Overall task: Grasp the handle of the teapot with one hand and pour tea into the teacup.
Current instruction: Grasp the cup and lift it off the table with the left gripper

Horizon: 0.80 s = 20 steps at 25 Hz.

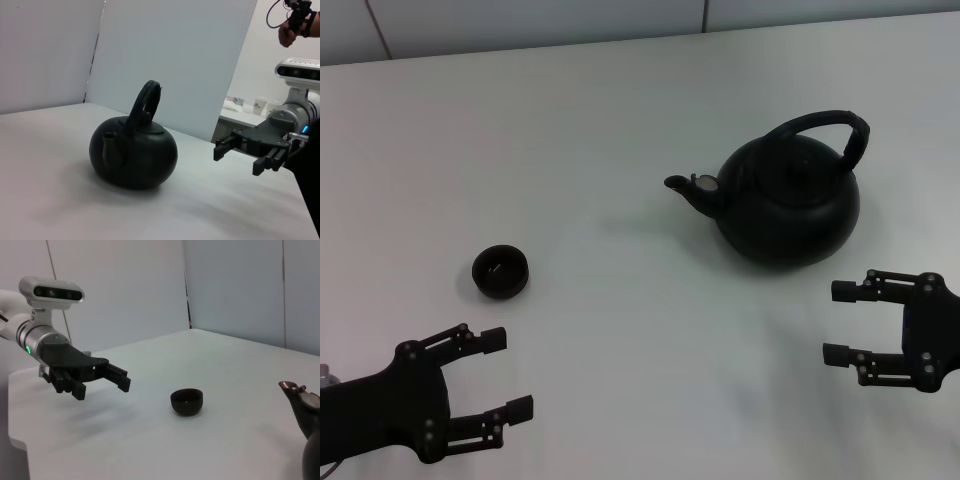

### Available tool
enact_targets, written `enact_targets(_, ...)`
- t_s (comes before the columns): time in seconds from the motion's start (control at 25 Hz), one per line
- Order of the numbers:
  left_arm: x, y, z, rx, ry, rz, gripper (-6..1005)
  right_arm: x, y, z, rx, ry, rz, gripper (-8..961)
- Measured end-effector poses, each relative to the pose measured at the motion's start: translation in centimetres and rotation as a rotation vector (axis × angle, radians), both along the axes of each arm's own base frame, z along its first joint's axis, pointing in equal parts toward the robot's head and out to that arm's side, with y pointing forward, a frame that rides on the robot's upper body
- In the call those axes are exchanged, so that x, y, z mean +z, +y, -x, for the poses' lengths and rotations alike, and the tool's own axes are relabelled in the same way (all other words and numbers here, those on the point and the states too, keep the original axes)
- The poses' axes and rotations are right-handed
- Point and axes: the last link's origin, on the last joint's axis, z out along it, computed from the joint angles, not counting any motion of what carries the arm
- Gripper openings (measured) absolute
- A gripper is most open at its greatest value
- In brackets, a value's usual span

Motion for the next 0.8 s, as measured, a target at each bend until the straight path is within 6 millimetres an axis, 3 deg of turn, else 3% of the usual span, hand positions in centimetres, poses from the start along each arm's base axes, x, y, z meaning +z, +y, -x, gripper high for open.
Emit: enact_targets(0.8, 0.07, 0.03, -0.15, 0.007, -0.014, 0.001, 863, 0.07, -0.04, 0.05, 0.008, -0.006, 0.006, 731)
